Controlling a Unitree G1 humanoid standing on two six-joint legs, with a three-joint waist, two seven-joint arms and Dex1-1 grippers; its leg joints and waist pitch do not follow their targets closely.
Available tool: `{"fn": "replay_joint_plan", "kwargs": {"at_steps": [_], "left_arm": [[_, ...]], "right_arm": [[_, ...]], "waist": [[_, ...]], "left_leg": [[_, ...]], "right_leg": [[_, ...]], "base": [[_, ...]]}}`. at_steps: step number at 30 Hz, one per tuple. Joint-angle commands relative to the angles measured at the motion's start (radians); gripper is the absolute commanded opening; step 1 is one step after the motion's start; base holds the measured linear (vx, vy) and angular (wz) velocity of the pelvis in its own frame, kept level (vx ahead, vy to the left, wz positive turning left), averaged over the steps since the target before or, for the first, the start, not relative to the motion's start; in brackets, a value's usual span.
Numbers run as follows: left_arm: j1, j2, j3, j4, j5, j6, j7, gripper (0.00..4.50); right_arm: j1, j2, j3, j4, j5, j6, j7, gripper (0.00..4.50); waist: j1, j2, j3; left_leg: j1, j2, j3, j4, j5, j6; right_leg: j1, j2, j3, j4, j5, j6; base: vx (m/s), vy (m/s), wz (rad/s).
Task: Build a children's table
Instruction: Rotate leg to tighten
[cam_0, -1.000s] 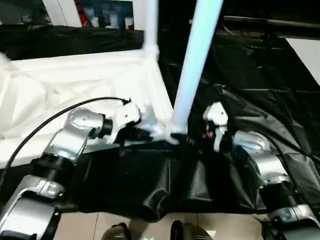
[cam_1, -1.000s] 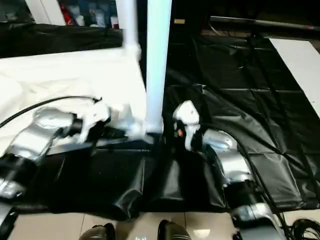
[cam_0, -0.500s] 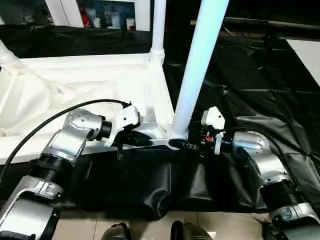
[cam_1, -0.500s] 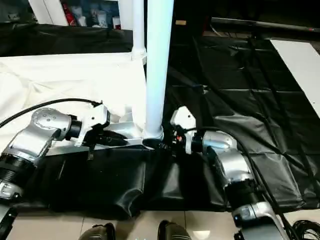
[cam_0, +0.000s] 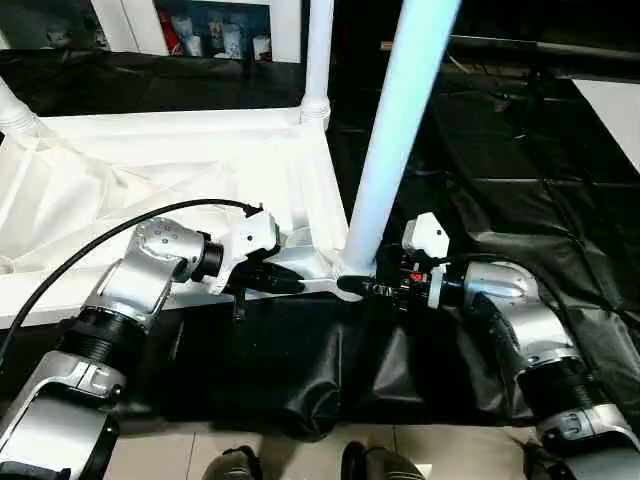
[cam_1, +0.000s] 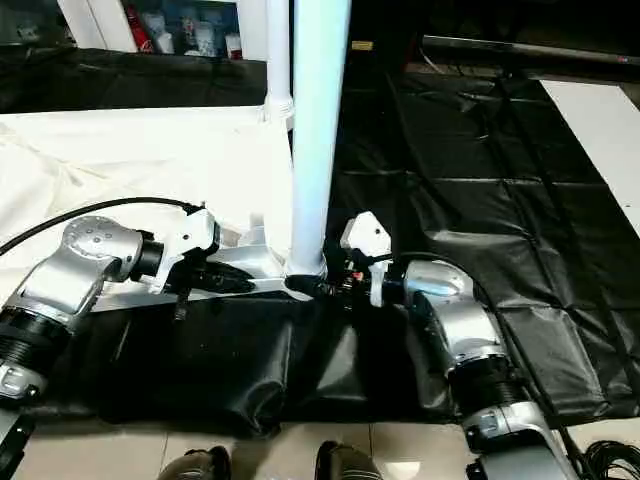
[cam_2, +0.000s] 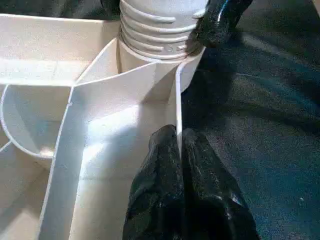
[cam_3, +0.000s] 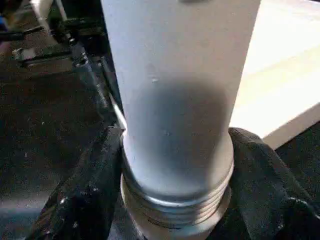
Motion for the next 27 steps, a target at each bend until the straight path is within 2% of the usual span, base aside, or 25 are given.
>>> {"fn": "replay_joint_plan", "kwargs": {"at_steps": [1, 2, 3, 4, 5, 9, 11, 13, 14, 17, 19, 22, 24, 27], "left_arm": [[0.006, -0.036, -0.033, 0.077, 0.063, 0.032, 0.099, 0.0], [0.0, -0.047, -0.027, 0.085, 0.061, 0.039, 0.118, 0.0], [-0.007, -0.063, -0.018, 0.096, 0.059, 0.047, 0.144, 0.0], [-0.014, -0.076, -0.014, 0.105, 0.061, 0.052, 0.168, 0.0], [-0.021, -0.091, -0.011, 0.115, 0.064, 0.057, 0.194, 0.0], [-0.058, -0.148, -0.007, 0.171, 0.088, 0.067, 0.3, 0.0], [-0.075, -0.173, 0.0, 0.199, 0.095, 0.068, 0.347, 0.0], [-0.101, -0.212, 0.008, 0.24, 0.104, 0.072, 0.406, 0.0], [-0.113, -0.23, 0.011, 0.26, 0.107, 0.073, 0.435, 0.0], [-0.129, -0.249, 0.014, 0.283, 0.112, 0.068, 0.458, 0.0], [-0.134, -0.256, 0.013, 0.29, 0.116, 0.065, 0.462, 0.0], [-0.13, -0.255, 0.011, 0.287, 0.116, 0.06, 0.456, 0.0], [-0.125, -0.249, 0.008, 0.291, 0.122, 0.048, 0.447, 0.0], [-0.118, -0.24, 0.004, 0.285, 0.122, 0.039, 0.431, 0.0]], "right_arm": [[0.012, 0.038, -0.008, 0.041, -0.048, 0.026, -0.131, 2.73], [0.014, 0.055, -0.016, 0.045, -0.05, 0.035, -0.171, 2.73], [0.018, 0.081, -0.027, 0.049, -0.053, 0.048, -0.227, 2.72], [0.018, 0.108, -0.041, 0.055, -0.051, 0.056, -0.279, 2.72], [0.018, 0.137, -0.055, 0.061, -0.05, 0.064, -0.336, 2.72], [-0.001, 0.248, -0.089, 0.099, -0.068, 0.093, -0.56, 2.72], [-0.019, 0.285, -0.104, 0.131, -0.079, 0.101, -0.656, 2.72], [-0.059, 0.343, -0.134, 0.2, -0.103, 0.105, -0.83, 2.72], [-0.079, 0.373, -0.151, 0.233, -0.1, 0.112, -0.882, 2.72], [-0.107, 0.407, -0.15, 0.279, -0.125, 0.093, -0.952, 2.72], [-0.121, 0.427, -0.137, 0.297, -0.13, 0.076, -0.94, 2.72], [-0.114, 0.443, -0.131, 0.269, -0.098, 0.079, -0.851, 2.72], [-0.102, 0.434, -0.113, 0.233, -0.103, 0.051, -0.815, 3.28], [-0.091, 0.419, -0.107, 0.208, -0.103, 0.051, -0.789, 3.64]], "waist": [[-0.002, 0.0, -0.061], [-0.003, 0.001, -0.057], [-0.003, 0.003, -0.054], [-0.001, 0.004, -0.054], [-0.003, 0.002, -0.053], [-0.005, 0.005, -0.05], [-0.008, 0.006, -0.046], [-0.011, 0.007, -0.049], [-0.01, 0.007, -0.049], [-0.01, 0.007, -0.051], [-0.008, 0.005, -0.054], [-0.007, 0.001, -0.054], [-0.005, 0.002, -0.056], [-0.004, 0.0, -0.056]], "left_leg": [[0.013, 0.063, -0.022, -0.052, -0.019, 0.145], [0.013, 0.063, -0.023, -0.055, -0.038, 0.131], [0.018, 0.063, -0.024, -0.06, -0.091, 0.098], [0.02, 0.064, -0.026, -0.061, -0.116, 0.082], [0.018, 0.063, -0.028, -0.066, -0.147, 0.05], [0.021, 0.063, -0.035, -0.076, -0.194, 0.018], [0.025, 0.063, -0.036, -0.081, -0.224, 0.005], [0.026, 0.061, -0.039, -0.082, -0.241, -0.012], [0.027, 0.06, -0.039, -0.082, -0.24, -0.015], [0.027, 0.059, -0.037, -0.082, -0.234, -0.017], [0.023, 0.058, -0.034, -0.081, -0.209, -0.003], [0.021, 0.058, -0.033, -0.081, -0.203, 0.013], [0.022, 0.059, -0.032, -0.08, -0.196, 0.019], [0.021, 0.059, -0.032, -0.081, -0.188, 0.03]], "right_leg": [[0.07, -0.092, 0.059, -0.057, 0.017, -0.31], [0.068, -0.092, 0.059, -0.063, -0.028, -0.301], [0.064, -0.094, 0.06, -0.074, -0.128, -0.285], [0.063, -0.096, 0.06, -0.079, -0.175, -0.275], [0.063, -0.098, 0.062, -0.086, -0.258, -0.243], [0.056, -0.099, 0.061, -0.101, -0.366, -0.192], [0.05, -0.098, 0.062, -0.106, -0.402, -0.181], [0.05, -0.101, 0.064, -0.109, -0.435, -0.168], [0.048, -0.101, 0.065, -0.11, -0.441, -0.163], [0.047, -0.099, 0.066, -0.108, -0.403, -0.152], [0.051, -0.098, 0.067, -0.101, -0.324, -0.162], [0.056, -0.096, 0.066, -0.098, -0.29, -0.171], [0.057, -0.098, 0.067, -0.099, -0.287, -0.176], [0.059, -0.097, 0.066, -0.098, -0.278, -0.18]], "base": [[0.0, 0.0, 0.0], [0.0, 0.0, 0.0], [0.0, 0.0, 0.0], [0.0, 0.0, 0.0], [0.0, 0.0, 0.0], [0.0, 0.0, 0.0], [0.0, 0.0, 0.0], [0.0, 0.0, 0.0], [0.0, 0.0, 0.0], [0.0, 0.0, 0.0], [0.0, 0.0, 0.0], [0.0, 0.0, 0.0], [0.0, 0.0, 0.0], [0.0, 0.0, 0.0]]}}
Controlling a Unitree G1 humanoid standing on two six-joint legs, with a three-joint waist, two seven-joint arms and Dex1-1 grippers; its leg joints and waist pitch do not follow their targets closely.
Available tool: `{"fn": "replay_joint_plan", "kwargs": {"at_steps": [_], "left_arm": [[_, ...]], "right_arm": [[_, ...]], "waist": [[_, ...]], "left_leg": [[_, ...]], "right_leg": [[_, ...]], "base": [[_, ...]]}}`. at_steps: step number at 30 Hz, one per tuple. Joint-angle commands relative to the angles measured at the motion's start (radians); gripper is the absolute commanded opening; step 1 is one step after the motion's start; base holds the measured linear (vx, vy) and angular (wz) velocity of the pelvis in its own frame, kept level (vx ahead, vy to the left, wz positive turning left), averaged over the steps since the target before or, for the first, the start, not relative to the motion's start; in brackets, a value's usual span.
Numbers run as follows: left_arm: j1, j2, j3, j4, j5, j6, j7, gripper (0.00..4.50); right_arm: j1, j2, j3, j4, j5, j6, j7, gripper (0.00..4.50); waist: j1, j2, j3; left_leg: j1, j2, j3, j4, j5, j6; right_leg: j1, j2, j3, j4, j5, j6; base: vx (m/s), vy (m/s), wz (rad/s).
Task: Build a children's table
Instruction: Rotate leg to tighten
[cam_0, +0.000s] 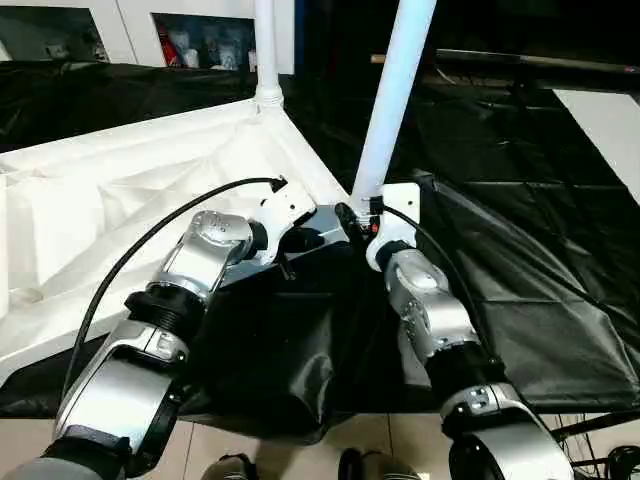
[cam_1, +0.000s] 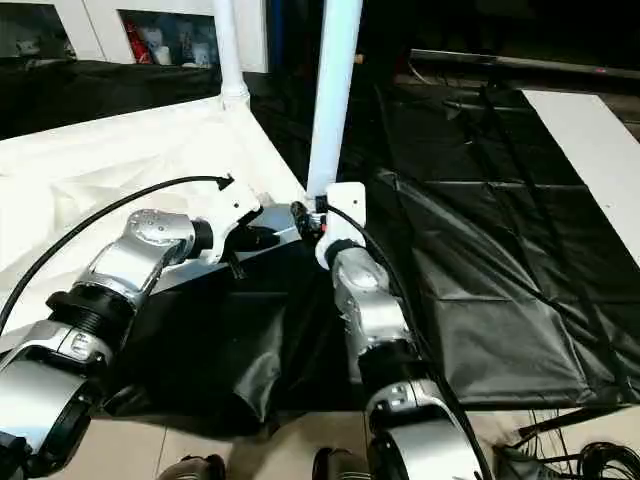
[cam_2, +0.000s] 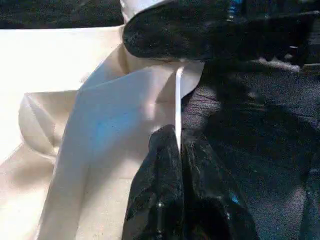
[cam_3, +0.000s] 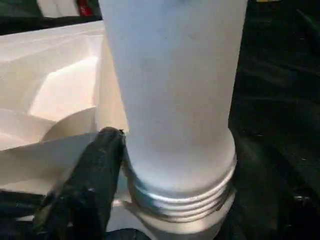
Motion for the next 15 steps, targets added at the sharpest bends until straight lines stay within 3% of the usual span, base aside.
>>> {"fn": "replay_joint_plan", "kwargs": {"at_steps": [1, 3, 4, 6, 8, 9, 10, 15], "left_arm": [[0.035, -0.018, -0.037, 0.037, 0.015, -0.003, 0.002, 0.0], [0.042, -0.009, -0.039, 0.028, 0.015, -0.009, -0.013, 0.0], [0.046, -0.004, -0.039, 0.023, 0.015, -0.01, -0.019, 0.0], [0.063, 0.016, -0.039, 0.009, 0.013, -0.021, -0.043, 0.0], [0.069, 0.022, -0.039, 0.004, 0.011, -0.027, -0.059, 0.0], [0.084, 0.036, -0.043, -0.01, 0.007, -0.037, -0.093, 0.0], [0.086, 0.038, -0.044, -0.012, 0.006, -0.039, -0.098, 0.0], [0.157, 0.113, -0.078, -0.128, -0.044, -0.054, -0.295, 0.0]], "right_arm": [[0.025, 0.025, 0.072, 0.011, 0.011, 0.033, 0.067, 3.64], [0.028, -0.001, 0.069, -0.006, 0.012, 0.038, 0.084, 3.85], [0.033, -0.023, 0.073, -0.025, 0.017, 0.047, 0.118, 3.85], [0.065, -0.099, 0.091, -0.1, 0.033, 0.057, 0.251, 3.85], [0.08, -0.128, 0.097, -0.13, 0.039, 0.063, 0.308, 3.85], [0.103, -0.172, 0.102, -0.17, 0.05, 0.064, 0.385, 3.85], [0.105, -0.176, 0.102, -0.173, 0.051, 0.065, 0.392, 3.85], [0.146, -0.32, 0.118, -0.256, 0.11, 0.081, 0.624, 3.85]], "waist": [[-0.001, 0.007, -0.053], [0.0, 0.006, -0.053], [-0.001, 0.0, -0.052], [0.002, 0.002, -0.05], [0.003, 0.0, -0.057], [0.002, 0.005, -0.055], [0.001, -0.001, -0.059], [-0.002, 0.003, -0.059]], "left_leg": [[0.003, 0.06, -0.031, -0.071, -0.189, 0.047], [0.002, 0.059, -0.031, -0.071, -0.188, 0.047], [0.001, 0.058, -0.03, -0.07, -0.186, 0.05], [-0.002, 0.058, -0.03, -0.07, -0.172, 0.062], [-0.006, 0.061, -0.029, -0.064, -0.121, 0.088], [-0.005, 0.06, -0.029, -0.065, -0.115, 0.092], [-0.011, 0.057, -0.028, -0.06, -0.091, 0.103], [-0.009, 0.058, -0.024, -0.053, -0.04, 0.152]], "right_leg": [[0.041, -0.097, 0.066, -0.091, -0.29, -0.179], [0.042, -0.096, 0.065, -0.093, -0.314, -0.176], [0.042, -0.096, 0.065, -0.094, -0.318, -0.173], [0.044, -0.094, 0.064, -0.094, -0.309, -0.164], [0.051, -0.094, 0.065, -0.08, -0.201, -0.189], [0.048, -0.092, 0.064, -0.079, -0.185, -0.2], [0.057, -0.092, 0.063, -0.073, -0.134, -0.212], [0.06, -0.09, 0.062, -0.063, -0.016, -0.26]], "base": [[0.0, 0.0, 0.0], [0.0, 0.0, 0.0], [0.0, 0.0, 0.0], [0.0, 0.0, 0.0], [0.0, 0.0, 0.0], [0.0, 0.0, 0.0], [0.0, 0.0, 0.0], [0.0, 0.0, 0.0]]}}
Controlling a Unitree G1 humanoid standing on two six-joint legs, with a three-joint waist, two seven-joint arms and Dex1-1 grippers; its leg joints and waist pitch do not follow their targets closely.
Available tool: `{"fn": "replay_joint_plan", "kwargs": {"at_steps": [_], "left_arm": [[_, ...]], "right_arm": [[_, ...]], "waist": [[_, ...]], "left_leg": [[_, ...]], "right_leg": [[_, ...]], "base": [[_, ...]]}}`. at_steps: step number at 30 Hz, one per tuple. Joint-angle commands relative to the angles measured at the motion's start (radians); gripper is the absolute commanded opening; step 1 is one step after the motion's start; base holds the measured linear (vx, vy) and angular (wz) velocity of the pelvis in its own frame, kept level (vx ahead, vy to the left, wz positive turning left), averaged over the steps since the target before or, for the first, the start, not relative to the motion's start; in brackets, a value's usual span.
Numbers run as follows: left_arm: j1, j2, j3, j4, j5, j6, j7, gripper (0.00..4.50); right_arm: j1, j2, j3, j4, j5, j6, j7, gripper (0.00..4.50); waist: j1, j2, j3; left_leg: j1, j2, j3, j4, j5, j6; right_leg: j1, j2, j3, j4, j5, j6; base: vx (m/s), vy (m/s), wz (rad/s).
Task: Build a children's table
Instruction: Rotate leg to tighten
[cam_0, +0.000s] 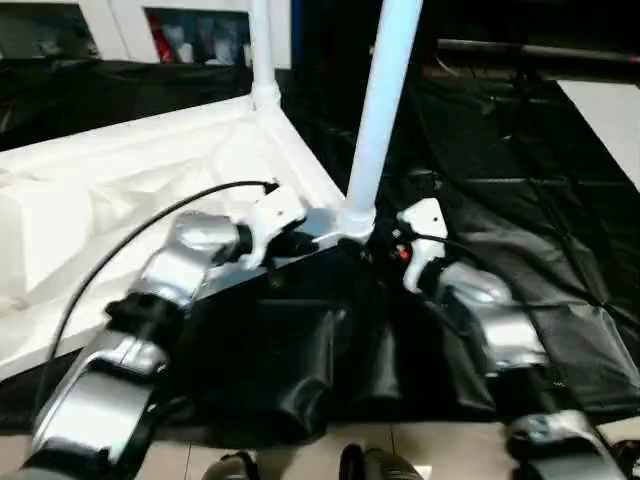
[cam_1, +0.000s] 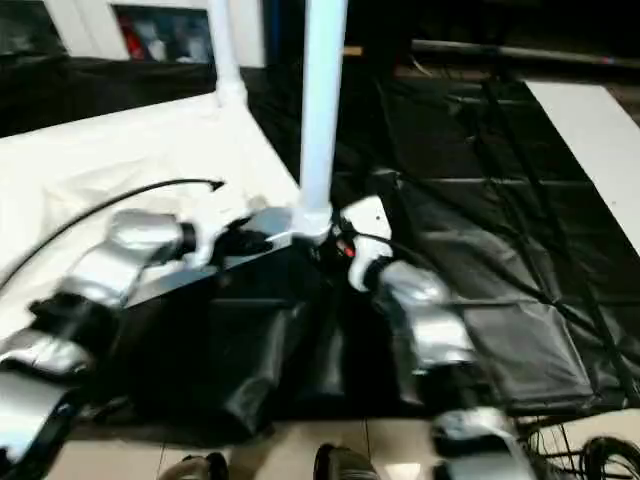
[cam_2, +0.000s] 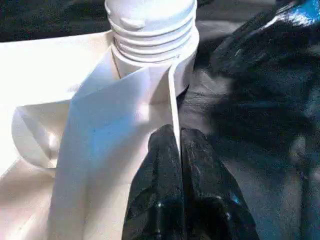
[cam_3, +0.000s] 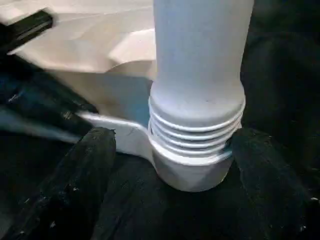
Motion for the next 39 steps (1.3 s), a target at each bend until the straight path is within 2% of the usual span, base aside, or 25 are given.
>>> {"fn": "replay_joint_plan", "kwargs": {"at_steps": [1, 3, 5, 9, 12, 14, 15, 18, 21, 28, 39], "left_arm": [[0.078, 0.016, -0.075, -0.006, -0.014, -0.003, -0.141, 0.0], [0.095, 0.04, -0.082, -0.04, -0.021, -0.006, -0.18, 0.0], [0.12, 0.074, -0.092, -0.094, -0.038, 0.002, -0.246, 0.0], [0.155, 0.124, -0.102, -0.177, -0.066, 0.026, -0.319, 0.0], [0.165, 0.135, -0.1, -0.2, -0.074, 0.039, -0.333, 0.0], [0.166, 0.136, -0.1, -0.202, -0.074, 0.041, -0.335, 0.0], [0.17, 0.14, -0.096, -0.212, -0.074, 0.049, -0.338, 0.0], [0.169, 0.142, -0.096, -0.211, -0.072, 0.053, -0.336, 0.0], [0.167, 0.145, -0.098, -0.21, -0.076, 0.056, -0.332, 0.0], [0.167, 0.147, -0.095, -0.213, -0.076, 0.063, -0.331, 0.0], [0.167, 0.149, -0.094, -0.215, -0.079, 0.073, -0.332, 0.0]], "right_arm": [[0.012, -0.038, 0.021, -0.048, 0.034, 0.01, 0.107, 3.85], [0.021, -0.071, 0.03, -0.07, 0.046, 0.013, 0.165, 3.85], [0.027, -0.094, 0.03, -0.089, 0.057, 0.014, 0.215, 3.85], [0.029, -0.131, 0.056, -0.111, 0.059, 0.0, 0.304, 3.85], [0.029, -0.148, 0.077, -0.116, 0.067, 0.0, 0.347, 3.85], [0.029, -0.151, 0.08, -0.116, 0.068, 0.0, 0.354, 3.85], [0.029, -0.158, 0.093, -0.112, 0.058, -0.003, 0.38, 3.6], [0.023, -0.153, 0.093, -0.102, 0.05, -0.006, 0.384, 3.52], [0.017, -0.153, 0.099, -0.097, 0.048, -0.008, 0.389, 3.15], [0.016, -0.163, 0.116, -0.092, 0.04, -0.017, 0.395, 2.67], [0.018, -0.153, 0.113, -0.071, 0.034, -0.015, 0.386, 2.62]], "waist": [[0.003, -0.003, -0.061], [0.007, -0.001, -0.059], [0.006, -0.001, -0.057], [0.007, 0.004, -0.055], [0.008, 0.001, -0.056], [0.008, 0.001, -0.057], [0.007, 0.0, -0.058], [0.008, -0.002, -0.057], [0.008, -0.002, -0.058], [0.007, -0.002, -0.061], [0.008, -0.002, -0.063]], "left_leg": [[-0.003, 0.057, -0.024, -0.044, -0.043, 0.146], [0.001, 0.061, -0.022, -0.043, -0.038, 0.16], [0.003, 0.064, -0.023, -0.046, -0.049, 0.157], [0.007, 0.066, -0.023, -0.048, -0.074, 0.134], [0.006, 0.065, -0.022, -0.047, -0.061, 0.129], [0.005, 0.064, -0.023, -0.047, -0.054, 0.131], [0.005, 0.063, -0.022, -0.045, -0.051, 0.133], [0.004, 0.061, -0.022, -0.044, -0.048, 0.137], [0.004, 0.06, -0.022, -0.043, -0.044, 0.136], [0.004, 0.06, -0.023, -0.041, -0.024, 0.147], [0.005, 0.06, -0.022, -0.039, -0.018, 0.153]], "right_leg": [[0.065, -0.092, 0.064, -0.063, -0.006, -0.264], [0.062, -0.091, 0.064, -0.06, 0.006, -0.275], [0.06, -0.091, 0.063, -0.06, -0.015, -0.28], [0.057, -0.093, 0.062, -0.063, -0.062, -0.284], [0.059, -0.091, 0.063, -0.06, -0.042, -0.284], [0.06, -0.091, 0.063, -0.058, -0.033, -0.283], [0.061, -0.091, 0.062, -0.057, -0.027, -0.283], [0.061, -0.091, 0.062, -0.058, -0.034, -0.28], [0.062, -0.091, 0.062, -0.058, -0.037, -0.278], [0.064, -0.089, 0.061, -0.053, -0.002, -0.285], [0.064, -0.09, 0.061, -0.05, 0.008, -0.294]], "base": [[0.0, 0.0, 0.0], [0.0, 0.0, 0.0], [0.0, 0.0, 0.0], [0.0, 0.0, 0.0], [0.0, 0.0, 0.0], [0.0, 0.0, 0.0], [0.0, 0.0, 0.0], [0.0, 0.0, 0.0], [0.0, 0.0, 0.0], [0.0, 0.0, 0.0], [0.0, 0.0, 0.0]]}}
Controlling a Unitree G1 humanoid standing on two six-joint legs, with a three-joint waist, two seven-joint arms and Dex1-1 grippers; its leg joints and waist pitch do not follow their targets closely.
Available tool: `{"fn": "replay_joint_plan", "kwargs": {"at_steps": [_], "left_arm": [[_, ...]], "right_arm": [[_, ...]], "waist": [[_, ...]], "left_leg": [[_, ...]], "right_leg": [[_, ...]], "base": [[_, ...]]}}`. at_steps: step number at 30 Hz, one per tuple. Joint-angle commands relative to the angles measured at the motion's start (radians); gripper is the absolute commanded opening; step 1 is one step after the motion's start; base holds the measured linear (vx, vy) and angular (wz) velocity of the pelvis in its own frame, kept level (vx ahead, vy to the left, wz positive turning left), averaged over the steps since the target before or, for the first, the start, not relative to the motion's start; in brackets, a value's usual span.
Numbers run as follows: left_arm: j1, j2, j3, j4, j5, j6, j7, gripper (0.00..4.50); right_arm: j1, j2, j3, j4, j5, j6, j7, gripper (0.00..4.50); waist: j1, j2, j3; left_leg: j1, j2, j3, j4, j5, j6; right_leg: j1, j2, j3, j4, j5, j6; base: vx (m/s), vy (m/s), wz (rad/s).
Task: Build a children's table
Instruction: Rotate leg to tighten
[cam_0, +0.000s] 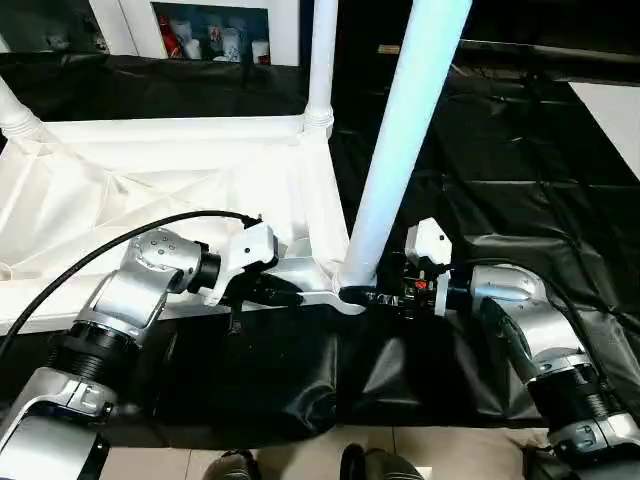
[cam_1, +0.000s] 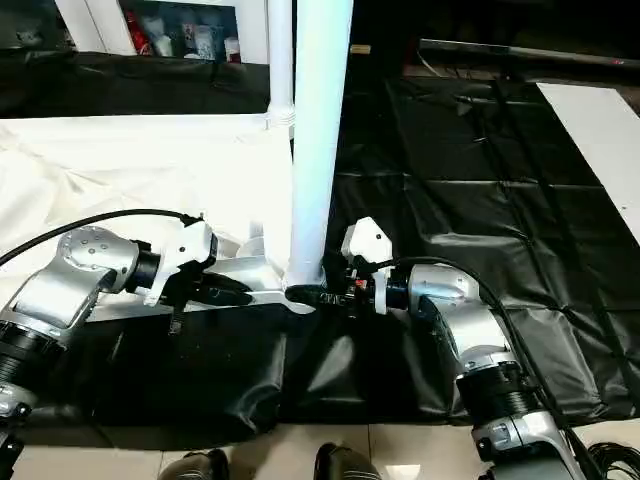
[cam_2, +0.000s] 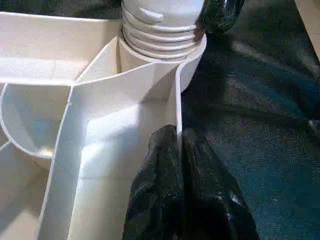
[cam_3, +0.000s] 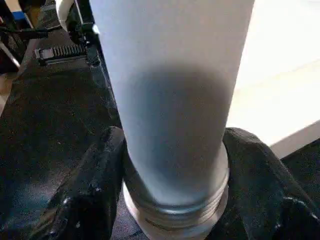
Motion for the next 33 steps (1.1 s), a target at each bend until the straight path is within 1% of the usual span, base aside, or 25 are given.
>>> {"fn": "replay_joint_plan", "kwargs": {"at_steps": [1, 2, 5, 6, 8, 10, 11, 12, 13, 14, 15, 16, 18, 19, 21, 23, 24, 25, 26, 27, 28, 29, 30, 32, 33], "left_arm": [[0.029, 0.003, -0.053, 0.009, 0.014, 0.015, -0.035, 0.0], [0.028, -0.001, -0.05, 0.011, 0.016, 0.017, -0.021, 0.0], [-0.001, -0.043, -0.035, 0.066, 0.055, 0.019, 0.095, 0.0], [-0.012, -0.056, -0.033, 0.086, 0.065, 0.022, 0.127, 0.0], [-0.022, -0.07, -0.029, 0.104, 0.072, 0.028, 0.154, 0.0], [-0.031, -0.084, -0.026, 0.12, 0.075, 0.031, 0.176, 0.0], [-0.05, -0.112, -0.021, 0.15, 0.082, 0.038, 0.221, 0.0], [-0.075, -0.146, -0.015, 0.19, 0.092, 0.05, 0.279, 0.0], [-0.082, -0.156, -0.013, 0.201, 0.094, 0.053, 0.295, 0.0], [-0.113, -0.194, -0.006, 0.251, 0.108, 0.059, 0.369, 0.0], [-0.133, -0.217, 0.001, 0.284, 0.115, 0.064, 0.42, 0.0], [-0.133, -0.217, 0.001, 0.284, 0.115, 0.064, 0.42, 0.0], [-0.169, -0.254, 0.016, 0.343, 0.128, 0.062, 0.511, 0.0], [-0.186, -0.269, 0.02, 0.372, 0.135, 0.063, 0.546, 0.0], [-0.202, -0.282, 0.024, 0.4, 0.144, 0.059, 0.578, 0.0], [-0.214, -0.293, 0.022, 0.418, 0.15, 0.055, 0.59, 0.0], [-0.22, -0.3, 0.024, 0.429, 0.156, 0.046, 0.588, 0.0], [-0.217, -0.299, 0.021, 0.426, 0.158, 0.046, 0.575, 0.0], [-0.217, -0.299, 0.019, 0.428, 0.16, 0.045, 0.569, 0.0], [-0.212, -0.295, 0.014, 0.425, 0.163, 0.039, 0.56, 0.0], [-0.21, -0.292, 0.013, 0.424, 0.163, 0.035, 0.557, 0.0], [-0.206, -0.29, 0.011, 0.419, 0.163, 0.036, 0.55, 0.0], [-0.203, -0.286, 0.008, 0.418, 0.164, 0.032, 0.546, 0.0], [-0.196, -0.278, 0.001, 0.415, 0.165, 0.015, 0.529, 0.0], [-0.196, -0.276, -0.002, 0.42, 0.166, 0.005, 0.524, 0.0]], "right_arm": [[0.004, -0.001, 0.004, 0.021, -0.022, 0.006, -0.022, 2.62], [0.008, 0.009, -0.002, 0.022, -0.02, 0.016, -0.044, 2.62], [0.017, 0.079, -0.029, 0.035, -0.024, 0.05, -0.181, 2.62], [0.019, 0.102, -0.032, 0.04, -0.034, 0.062, -0.23, 2.62], [0.022, 0.126, -0.033, 0.046, -0.05, 0.062, -0.284, 2.62], [0.024, 0.153, -0.037, 0.053, -0.062, 0.069, -0.339, 2.62], [0.029, 0.203, -0.046, 0.064, -0.078, 0.083, -0.437, 2.62], [0.027, 0.26, -0.053, 0.085, -0.097, 0.096, -0.543, 2.62], [0.027, 0.275, -0.054, 0.09, -0.102, 0.1, -0.57, 2.62], [0.013, 0.332, -0.063, 0.129, -0.124, 0.112, -0.688, 2.62], [-0.004, 0.36, -0.071, 0.164, -0.132, 0.114, -0.749, 2.62], [-0.004, 0.36, -0.071, 0.164, -0.132, 0.114, -0.749, 2.62], [-0.048, 0.399, -0.093, 0.235, -0.148, 0.108, -0.864, 2.62], [-0.072, 0.417, -0.112, 0.273, -0.147, 0.1, -0.915, 2.62], [-0.096, 0.429, -0.124, 0.31, -0.149, 0.085, -0.955, 2.62], [-0.124, 0.444, -0.137, 0.347, -0.149, 0.068, -0.993, 2.62], [-0.133, 0.457, -0.148, 0.358, -0.161, 0.06, -1.011, 2.62], [-0.132, 0.461, -0.153, 0.355, -0.154, 0.059, -0.988, 2.62], [-0.132, 0.464, -0.156, 0.357, -0.148, 0.057, -0.974, 2.62], [-0.126, 0.463, -0.155, 0.342, -0.136, 0.053, -0.947, 2.62], [-0.123, 0.462, -0.155, 0.335, -0.134, 0.052, -0.941, 2.62], [-0.117, 0.46, -0.153, 0.324, -0.127, 0.049, -0.922, 3.18], [-0.112, 0.454, -0.15, 0.312, -0.124, 0.042, -0.909, 3.32], [-0.106, 0.436, -0.142, 0.287, -0.124, 0.035, -0.887, 3.38], [-0.109, 0.429, -0.141, 0.286, -0.122, 0.031, -0.881, 3.6]], "waist": [[0.0, -0.001, -0.065], [0.0, 0.0, -0.064], [-0.003, 0.0, -0.057], [-0.002, 0.0, -0.053], [-0.003, 0.0, -0.051], [-0.004, 0.002, -0.05], [-0.004, 0.0, -0.05], [-0.005, 0.002, -0.049], [-0.007, 0.001, -0.048], [-0.009, 0.002, -0.047], [-0.007, 0.003, -0.047], [-0.007, 0.002, -0.047], [-0.006, 0.004, -0.047], [-0.007, 0.002, -0.047], [-0.007, 0.001, -0.046], [-0.004, 0.001, -0.046], [-0.005, 0.001, -0.044], [-0.004, 0.001, -0.045], [-0.003, 0.001, -0.046], [-0.003, 0.003, -0.045], [-0.003, 0.002, -0.044], [-0.003, 0.003, -0.043], [-0.002, 0.002, -0.045], [-0.002, 0.001, -0.043], [-0.002, -0.001, -0.044]], "left_leg": [[0.004, 0.06, -0.022, -0.043, -0.018, 0.151], [0.004, 0.06, -0.022, -0.044, -0.019, 0.149], [0.004, 0.06, -0.023, -0.048, -0.067, 0.126], [0.01, 0.059, -0.026, -0.054, -0.128, 0.082], [0.011, 0.061, -0.03, -0.058, -0.16, 0.056], [0.011, 0.061, -0.032, -0.061, -0.173, 0.044], [0.01, 0.061, -0.032, -0.061, -0.173, 0.041], [0.011, 0.06, -0.032, -0.063, -0.179, 0.032], [0.011, 0.059, -0.032, -0.064, -0.184, 0.026], [0.014, 0.057, -0.033, -0.066, -0.203, 0.007], [0.016, 0.058, -0.035, -0.067, -0.217, 0.001], [0.018, 0.057, -0.036, -0.067, -0.232, -0.002], [0.016, 0.058, -0.037, -0.069, -0.228, -0.001], [0.018, 0.056, -0.035, -0.069, -0.233, 0.0], [0.016, 0.055, -0.035, -0.069, -0.242, 0.004], [0.018, 0.056, -0.036, -0.07, -0.253, 0.005], [0.012, 0.055, -0.037, -0.072, -0.254, 0.007], [0.014, 0.057, -0.038, -0.073, -0.26, 0.009], [0.014, 0.057, -0.038, -0.072, -0.257, 0.01], [0.011, 0.058, -0.038, -0.074, -0.252, 0.014], [0.011, 0.059, -0.038, -0.075, -0.26, 0.017], [0.012, 0.059, -0.038, -0.075, -0.264, 0.017], [0.012, 0.059, -0.037, -0.074, -0.261, 0.019], [0.011, 0.059, -0.037, -0.075, -0.259, 0.023], [0.007, 0.059, -0.038, -0.076, -0.248, 0.028]], "right_leg": [[0.065, -0.088, 0.061, -0.053, 0.008, -0.292], [0.065, -0.089, 0.061, -0.054, 0.005, -0.292], [0.059, -0.09, 0.061, -0.067, -0.083, -0.279], [0.058, -0.093, 0.061, -0.081, -0.226, -0.245], [0.055, -0.096, 0.062, -0.089, -0.315, -0.21], [0.051, -0.095, 0.063, -0.094, -0.35, -0.193], [0.051, -0.095, 0.063, -0.093, -0.349, -0.188], [0.046, -0.094, 0.064, -0.095, -0.357, -0.18], [0.044, -0.093, 0.064, -0.097, -0.369, -0.174], [0.039, -0.094, 0.065, -0.102, -0.404, -0.164], [0.039, -0.097, 0.065, -0.103, -0.42, -0.162], [0.038, -0.098, 0.066, -0.107, -0.45, -0.153], [0.038, -0.098, 0.067, -0.106, -0.433, -0.147], [0.035, -0.095, 0.067, -0.107, -0.427, -0.142], [0.034, -0.097, 0.067, -0.108, -0.428, -0.141], [0.033, -0.098, 0.067, -0.11, -0.444, -0.129], [0.036, -0.097, 0.067, -0.111, -0.446, -0.122], [0.034, -0.098, 0.067, -0.111, -0.443, -0.118], [0.035, -0.098, 0.068, -0.11, -0.435, -0.119], [0.037, -0.098, 0.068, -0.108, -0.418, -0.122], [0.036, -0.097, 0.068, -0.109, -0.418, -0.122], [0.035, -0.098, 0.068, -0.11, -0.421, -0.122], [0.036, -0.098, 0.069, -0.11, -0.415, -0.124], [0.035, -0.098, 0.069, -0.11, -0.413, -0.129], [0.039, -0.1, 0.069, -0.11, -0.42, -0.126]], "base": [[0.0, 0.0, 0.0], [0.0, 0.0, 0.0], [0.0, 0.0, 0.0], [0.0, 0.0, 0.0], [0.0, 0.0, 0.0], [0.0, 0.0, 0.0], [0.0, 0.0, 0.0], [0.0, 0.0, 0.0], [0.0, 0.0, 0.0], [0.0, 0.0, 0.0], [0.0, 0.0, 0.0], [0.0, 0.0, 0.0], [0.0, 0.0, 0.0], [0.0, 0.0, 0.0], [0.0, 0.0, 0.0], [0.0, 0.0, 0.0], [0.0, 0.0, 0.0], [0.0, 0.0, 0.0], [0.0, 0.0, 0.0], [0.0, 0.0, 0.0], [0.0, 0.0, 0.0], [0.0, 0.0, 0.0], [0.0, 0.0, 0.0], [0.0, 0.0, 0.0], [0.0, 0.0, 0.0]]}}
